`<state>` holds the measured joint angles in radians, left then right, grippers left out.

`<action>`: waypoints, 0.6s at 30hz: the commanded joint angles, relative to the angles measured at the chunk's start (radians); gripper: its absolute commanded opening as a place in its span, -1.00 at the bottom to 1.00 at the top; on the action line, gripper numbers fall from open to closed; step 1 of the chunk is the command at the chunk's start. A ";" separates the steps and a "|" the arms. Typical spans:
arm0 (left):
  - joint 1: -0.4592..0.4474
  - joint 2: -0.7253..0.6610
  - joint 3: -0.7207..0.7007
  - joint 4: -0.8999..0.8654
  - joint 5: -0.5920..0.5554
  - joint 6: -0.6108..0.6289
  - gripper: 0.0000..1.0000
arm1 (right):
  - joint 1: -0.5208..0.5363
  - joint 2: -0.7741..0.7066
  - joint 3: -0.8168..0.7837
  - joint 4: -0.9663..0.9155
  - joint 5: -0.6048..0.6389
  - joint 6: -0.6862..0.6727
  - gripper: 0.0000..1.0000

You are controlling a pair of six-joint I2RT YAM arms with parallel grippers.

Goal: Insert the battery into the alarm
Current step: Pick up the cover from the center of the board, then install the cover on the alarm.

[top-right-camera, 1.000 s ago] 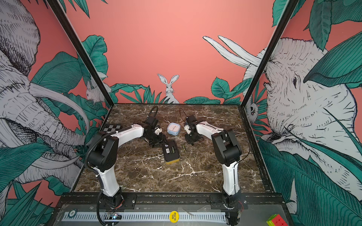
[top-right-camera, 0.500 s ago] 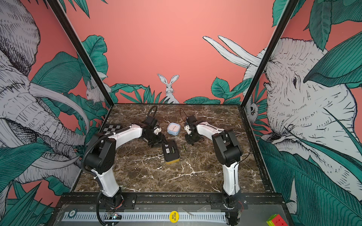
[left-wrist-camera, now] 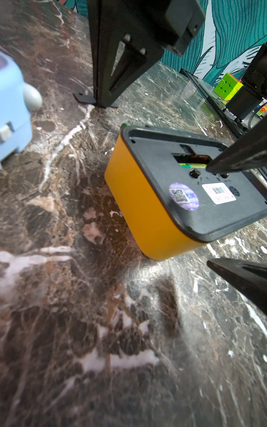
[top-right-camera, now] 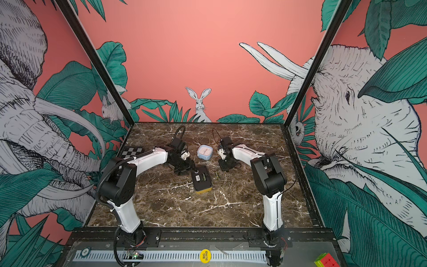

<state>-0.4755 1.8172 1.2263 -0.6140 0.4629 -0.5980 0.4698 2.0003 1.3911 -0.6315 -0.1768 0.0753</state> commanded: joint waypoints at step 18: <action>-0.119 -0.312 -0.065 0.316 -0.169 0.008 0.21 | -0.066 -0.291 -0.188 0.552 -0.544 0.550 -1.00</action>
<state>-0.5560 1.5261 1.1660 -0.3801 0.3492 -0.6155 0.4213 1.7252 1.2419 -0.2920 -0.5854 0.4244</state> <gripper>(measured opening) 0.613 0.048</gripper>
